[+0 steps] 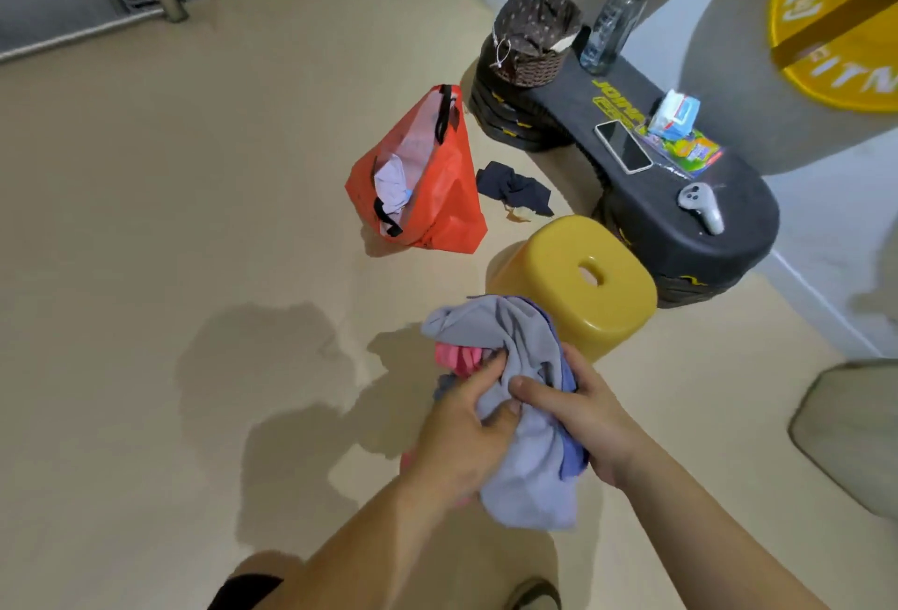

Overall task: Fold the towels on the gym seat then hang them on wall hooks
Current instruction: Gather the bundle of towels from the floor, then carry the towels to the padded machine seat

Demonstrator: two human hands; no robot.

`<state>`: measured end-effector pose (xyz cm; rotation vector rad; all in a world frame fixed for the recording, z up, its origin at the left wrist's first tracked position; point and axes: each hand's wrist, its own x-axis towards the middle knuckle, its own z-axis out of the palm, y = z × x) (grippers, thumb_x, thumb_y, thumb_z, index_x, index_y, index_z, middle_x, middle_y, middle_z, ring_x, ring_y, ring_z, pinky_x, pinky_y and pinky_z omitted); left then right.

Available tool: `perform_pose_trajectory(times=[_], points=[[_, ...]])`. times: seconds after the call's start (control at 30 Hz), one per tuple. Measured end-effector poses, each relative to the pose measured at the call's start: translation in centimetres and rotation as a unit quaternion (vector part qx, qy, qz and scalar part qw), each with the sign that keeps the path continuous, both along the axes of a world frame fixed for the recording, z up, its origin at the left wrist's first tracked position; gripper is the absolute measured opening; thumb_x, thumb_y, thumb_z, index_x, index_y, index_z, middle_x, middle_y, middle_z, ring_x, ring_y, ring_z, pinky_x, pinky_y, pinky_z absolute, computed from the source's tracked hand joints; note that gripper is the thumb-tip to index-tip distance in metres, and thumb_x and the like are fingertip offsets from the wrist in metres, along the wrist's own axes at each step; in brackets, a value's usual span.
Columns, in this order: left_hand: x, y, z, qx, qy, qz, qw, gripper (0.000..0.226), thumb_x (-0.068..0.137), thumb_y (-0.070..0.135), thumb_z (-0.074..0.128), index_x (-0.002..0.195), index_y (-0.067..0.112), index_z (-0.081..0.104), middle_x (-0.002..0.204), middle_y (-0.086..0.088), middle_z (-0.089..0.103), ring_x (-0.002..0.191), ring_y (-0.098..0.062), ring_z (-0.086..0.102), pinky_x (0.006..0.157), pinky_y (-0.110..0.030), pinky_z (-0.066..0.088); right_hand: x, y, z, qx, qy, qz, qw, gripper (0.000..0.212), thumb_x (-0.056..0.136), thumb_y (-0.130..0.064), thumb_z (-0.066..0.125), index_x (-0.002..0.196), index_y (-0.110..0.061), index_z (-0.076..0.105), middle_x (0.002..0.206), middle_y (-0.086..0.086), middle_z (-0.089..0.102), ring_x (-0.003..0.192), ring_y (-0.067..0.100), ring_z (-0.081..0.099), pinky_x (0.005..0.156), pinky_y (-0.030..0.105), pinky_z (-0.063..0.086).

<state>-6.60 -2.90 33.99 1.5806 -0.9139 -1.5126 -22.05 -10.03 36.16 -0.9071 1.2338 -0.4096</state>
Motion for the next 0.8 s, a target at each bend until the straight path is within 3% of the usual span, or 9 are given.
perform_pose_trajectory(times=[0.1, 0.2, 0.33, 0.43, 0.57, 0.67, 0.73, 0.8], points=[[-2.0, 1.8, 10.4, -0.007, -0.032, -0.024, 0.999, 0.053, 0.092, 0.038, 0.06, 0.13, 0.072, 0.046, 0.144, 0.035, 0.052, 0.136, 0.005, 0.048, 0.114, -0.032, 0.045, -2.3, 3.1, 11.0, 0.0, 0.007, -0.034, 0.999, 0.044, 0.089, -0.008, 0.077, 0.128, -0.022, 0.063, 0.117, 0.006, 0.077, 0.106, 0.026, 0.075, 0.089, 0.042, 0.059], [-3.4, 3.4, 20.7, -0.009, -0.047, -0.054, 0.997, 0.06, 0.095, 0.032, 0.06, 0.119, 0.083, 0.04, 0.141, 0.038, 0.046, 0.137, 0.007, 0.044, 0.113, -0.021, 0.04, -4.0, 6.1, 21.1, -0.007, 0.016, -0.069, 0.997, 0.04, 0.09, -0.008, 0.075, 0.127, -0.019, 0.063, 0.118, 0.009, 0.076, 0.108, 0.03, 0.074, 0.092, 0.047, 0.059], [-5.2, 6.9, 31.8, -0.058, -0.066, -0.122, 0.989, 0.062, 0.098, 0.031, 0.056, 0.138, 0.071, 0.031, 0.147, 0.036, 0.041, 0.135, 0.011, 0.039, 0.11, -0.018, 0.037, -5.6, 10.8, 32.4, -0.031, 0.029, -0.125, 0.991, 0.039, 0.09, -0.008, 0.075, 0.126, -0.018, 0.063, 0.117, 0.01, 0.076, 0.107, 0.03, 0.075, 0.09, 0.045, 0.061], [-6.2, 10.0, 37.0, -0.059, -0.038, -0.156, 0.985, 0.06, 0.099, 0.029, 0.058, 0.144, 0.063, 0.038, 0.149, 0.036, 0.043, 0.14, 0.009, 0.04, 0.116, -0.027, 0.04, -6.9, 15.3, 38.8, -0.056, 0.052, -0.166, 0.983, 0.038, 0.088, -0.011, 0.079, 0.122, -0.021, 0.065, 0.113, 0.006, 0.077, 0.102, 0.026, 0.076, 0.088, 0.043, 0.063], [-8.5, 14.7, 42.0, -0.082, -0.032, -0.26, 0.962, 0.062, 0.096, 0.031, 0.059, 0.126, 0.081, 0.036, 0.143, 0.04, 0.044, 0.139, 0.006, 0.041, 0.118, -0.032, 0.039, -9.4, 23.5, 44.7, -0.08, 0.078, -0.238, 0.965, 0.035, 0.087, -0.018, 0.082, 0.116, -0.032, 0.068, 0.114, 0.002, 0.077, 0.105, 0.022, 0.075, 0.093, 0.045, 0.061], [-11.6, 19.1, 45.1, -0.097, -0.038, -0.337, 0.936, 0.056, 0.096, 0.029, 0.062, 0.131, 0.068, 0.041, 0.133, 0.038, 0.049, 0.13, 0.002, 0.048, 0.112, -0.033, 0.044, -11.8, 30.9, 47.9, -0.097, 0.1, -0.284, 0.949, 0.03, 0.093, -0.025, 0.076, 0.119, -0.038, 0.068, 0.115, -0.007, 0.077, 0.106, 0.014, 0.074, 0.093, 0.037, 0.06], [-14.2, 22.9, 46.8, -0.116, -0.031, -0.38, 0.917, 0.053, 0.093, 0.028, 0.065, 0.133, 0.059, 0.05, 0.124, 0.035, 0.06, 0.118, 0.003, 0.057, 0.103, -0.028, 0.05, -13.7, 36.5, 49.7, -0.096, 0.135, -0.317, 0.934, 0.015, 0.1, -0.035, 0.064, 0.111, -0.044, 0.069, 0.108, -0.015, 0.077, 0.102, 0.008, 0.073, 0.09, 0.029, 0.059], [-17.2, 27.4, 48.4, -0.164, -0.025, -0.429, 0.888, 0.048, 0.094, 0.017, 0.068, 0.124, 0.053, 0.056, 0.112, 0.031, 0.066, 0.107, 0.011, 0.06, 0.092, -0.012, 0.048, -16.1, 42.6, 50.7, -0.09, 0.163, -0.37, 0.91, 0.027, 0.105, -0.044, 0.045, 0.096, -0.045, 0.07, 0.099, -0.02, 0.075, 0.095, 0.002, 0.069, 0.081, 0.022, 0.055]])
